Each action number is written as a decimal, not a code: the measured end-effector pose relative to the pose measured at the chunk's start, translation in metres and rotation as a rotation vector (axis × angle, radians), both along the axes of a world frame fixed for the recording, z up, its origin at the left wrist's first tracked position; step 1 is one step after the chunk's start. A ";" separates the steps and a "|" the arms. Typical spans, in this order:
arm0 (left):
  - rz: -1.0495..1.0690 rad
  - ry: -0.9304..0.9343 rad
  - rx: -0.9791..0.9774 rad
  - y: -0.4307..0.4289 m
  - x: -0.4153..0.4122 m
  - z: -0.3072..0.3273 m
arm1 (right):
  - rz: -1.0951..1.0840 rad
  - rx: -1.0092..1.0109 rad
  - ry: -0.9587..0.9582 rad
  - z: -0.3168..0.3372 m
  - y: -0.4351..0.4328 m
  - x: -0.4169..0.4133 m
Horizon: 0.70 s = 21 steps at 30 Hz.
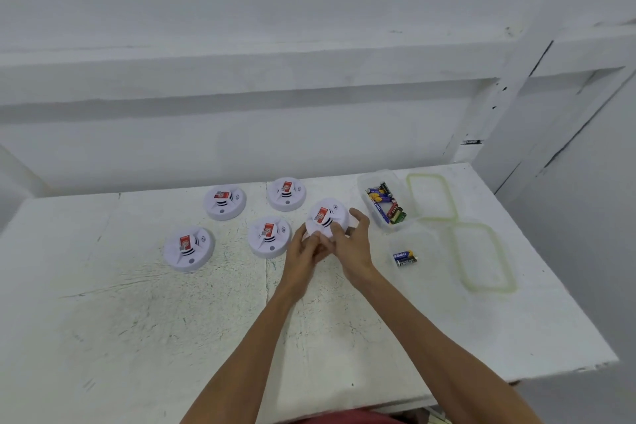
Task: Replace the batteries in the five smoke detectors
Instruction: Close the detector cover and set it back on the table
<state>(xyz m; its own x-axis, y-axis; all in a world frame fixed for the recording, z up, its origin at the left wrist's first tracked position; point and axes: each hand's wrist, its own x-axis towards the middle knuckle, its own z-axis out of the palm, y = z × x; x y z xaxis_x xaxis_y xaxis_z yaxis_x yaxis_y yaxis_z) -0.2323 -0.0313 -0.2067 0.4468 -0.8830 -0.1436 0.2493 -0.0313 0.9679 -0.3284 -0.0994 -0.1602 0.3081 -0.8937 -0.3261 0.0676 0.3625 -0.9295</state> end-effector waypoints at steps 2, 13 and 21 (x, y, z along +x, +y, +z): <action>0.022 0.051 -0.013 0.002 0.001 0.004 | 0.005 0.063 -0.046 -0.004 0.001 0.003; 0.016 0.077 0.020 -0.002 0.008 0.001 | 0.101 -0.041 0.128 -0.012 -0.009 -0.012; 0.017 0.065 0.058 -0.011 0.004 -0.001 | 0.072 0.022 0.171 -0.034 -0.016 -0.015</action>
<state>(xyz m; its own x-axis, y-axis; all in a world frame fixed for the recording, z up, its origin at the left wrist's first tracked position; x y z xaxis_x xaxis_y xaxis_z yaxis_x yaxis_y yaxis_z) -0.2284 -0.0420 -0.2074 0.4501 -0.8646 -0.2232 0.3123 -0.0818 0.9465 -0.3431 -0.1151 -0.1944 0.3090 -0.8635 -0.3987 -0.1173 0.3814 -0.9169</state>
